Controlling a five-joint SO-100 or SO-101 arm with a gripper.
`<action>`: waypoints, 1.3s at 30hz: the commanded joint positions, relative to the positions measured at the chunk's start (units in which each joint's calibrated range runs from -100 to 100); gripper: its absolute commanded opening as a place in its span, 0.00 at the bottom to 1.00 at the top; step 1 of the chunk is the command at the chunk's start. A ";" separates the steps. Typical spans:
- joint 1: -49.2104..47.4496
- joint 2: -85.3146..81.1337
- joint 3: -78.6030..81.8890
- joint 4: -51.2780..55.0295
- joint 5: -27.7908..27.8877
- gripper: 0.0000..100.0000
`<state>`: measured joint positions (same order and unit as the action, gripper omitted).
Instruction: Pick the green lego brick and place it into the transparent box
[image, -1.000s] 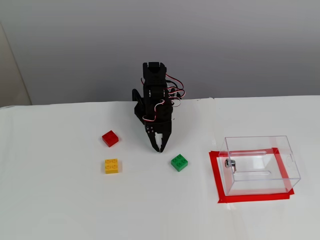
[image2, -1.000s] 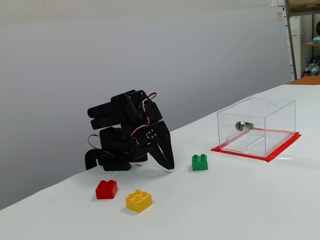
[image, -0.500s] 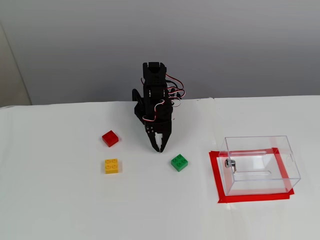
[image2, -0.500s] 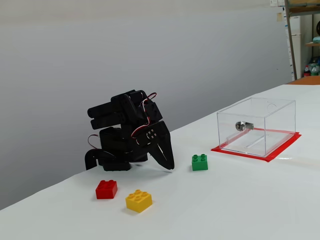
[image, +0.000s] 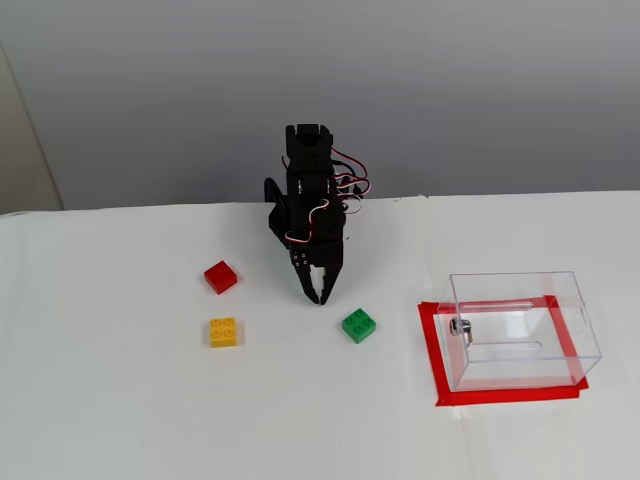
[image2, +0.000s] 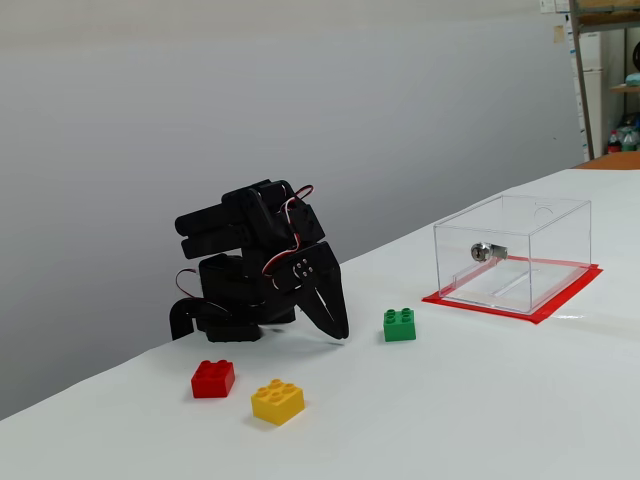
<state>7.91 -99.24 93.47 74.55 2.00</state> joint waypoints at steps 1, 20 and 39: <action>-0.03 -0.51 -1.61 0.21 -0.23 0.01; -0.03 -0.17 -1.70 -0.31 -0.02 0.01; -2.92 9.00 -18.79 0.12 0.24 0.01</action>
<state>7.48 -95.10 79.70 74.55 2.00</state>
